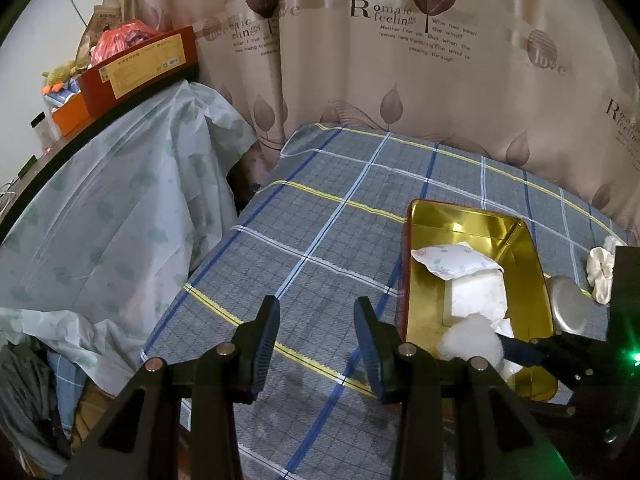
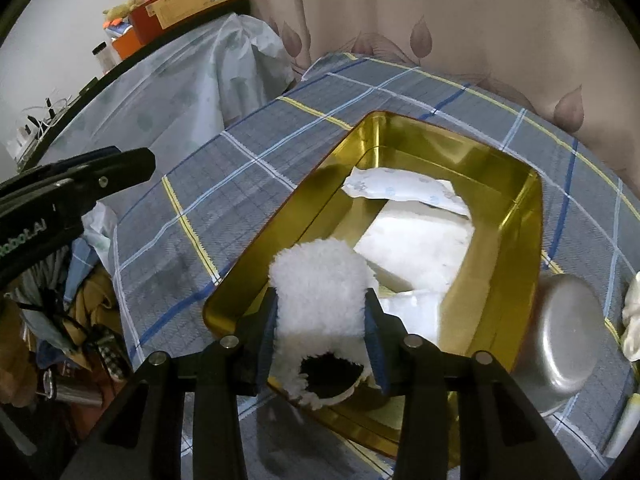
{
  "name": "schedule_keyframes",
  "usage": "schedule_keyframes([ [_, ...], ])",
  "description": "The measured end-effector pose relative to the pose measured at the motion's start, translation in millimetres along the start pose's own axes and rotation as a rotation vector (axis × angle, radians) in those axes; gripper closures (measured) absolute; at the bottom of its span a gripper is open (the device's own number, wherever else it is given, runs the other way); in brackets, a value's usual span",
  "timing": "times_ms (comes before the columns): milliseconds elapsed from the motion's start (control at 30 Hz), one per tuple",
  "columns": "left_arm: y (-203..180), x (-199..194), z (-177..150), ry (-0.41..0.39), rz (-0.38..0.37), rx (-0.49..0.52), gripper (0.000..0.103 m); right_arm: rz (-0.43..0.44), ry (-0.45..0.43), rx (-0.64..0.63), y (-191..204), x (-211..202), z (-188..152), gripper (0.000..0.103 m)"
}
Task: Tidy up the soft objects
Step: 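Lower the white fluffy item into the gold tray and open the right gripper, then grasp the yellow-edged white cloth with the right gripper while the left gripper reaches the cream cloth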
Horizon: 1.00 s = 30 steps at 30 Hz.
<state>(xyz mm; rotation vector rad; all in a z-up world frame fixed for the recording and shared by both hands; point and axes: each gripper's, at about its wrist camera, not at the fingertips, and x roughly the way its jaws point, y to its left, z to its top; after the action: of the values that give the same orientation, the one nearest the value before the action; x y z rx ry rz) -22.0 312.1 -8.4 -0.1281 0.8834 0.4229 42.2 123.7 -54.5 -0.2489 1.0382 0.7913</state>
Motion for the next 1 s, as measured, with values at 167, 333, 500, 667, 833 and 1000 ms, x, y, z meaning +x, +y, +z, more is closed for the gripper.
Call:
schedule_keyframes([
  [167,-1.1,-0.4,-1.5,0.004,-0.008,-0.001,0.064,0.006,0.007,-0.004,4.7,5.2,-1.3,0.051],
  [333,-4.2,-1.3,-2.2,0.007,-0.027,0.004,0.064,0.017,-0.026,0.003,4.2,-1.5,-0.5,0.04],
  [500,-14.0,-4.3,-4.3,0.007,-0.049,0.027,0.064,0.016,-0.048,0.038,-1.0,-19.3,-3.2,0.04],
  [667,-28.3,-6.0,-9.4,0.013,-0.066,0.066,0.064,0.009,-0.053,0.076,-14.9,-49.0,-19.3,0.039],
  [833,-40.6,-8.2,-12.8,0.018,-0.076,0.095,0.064,-0.034,-0.07,0.122,-47.8,-94.9,-45.9,0.035],
  [1000,-53.9,-11.6,-16.4,0.02,-0.094,0.13,0.064,-0.145,-0.092,0.186,-100.3,-142.6,-73.1,0.029],
])
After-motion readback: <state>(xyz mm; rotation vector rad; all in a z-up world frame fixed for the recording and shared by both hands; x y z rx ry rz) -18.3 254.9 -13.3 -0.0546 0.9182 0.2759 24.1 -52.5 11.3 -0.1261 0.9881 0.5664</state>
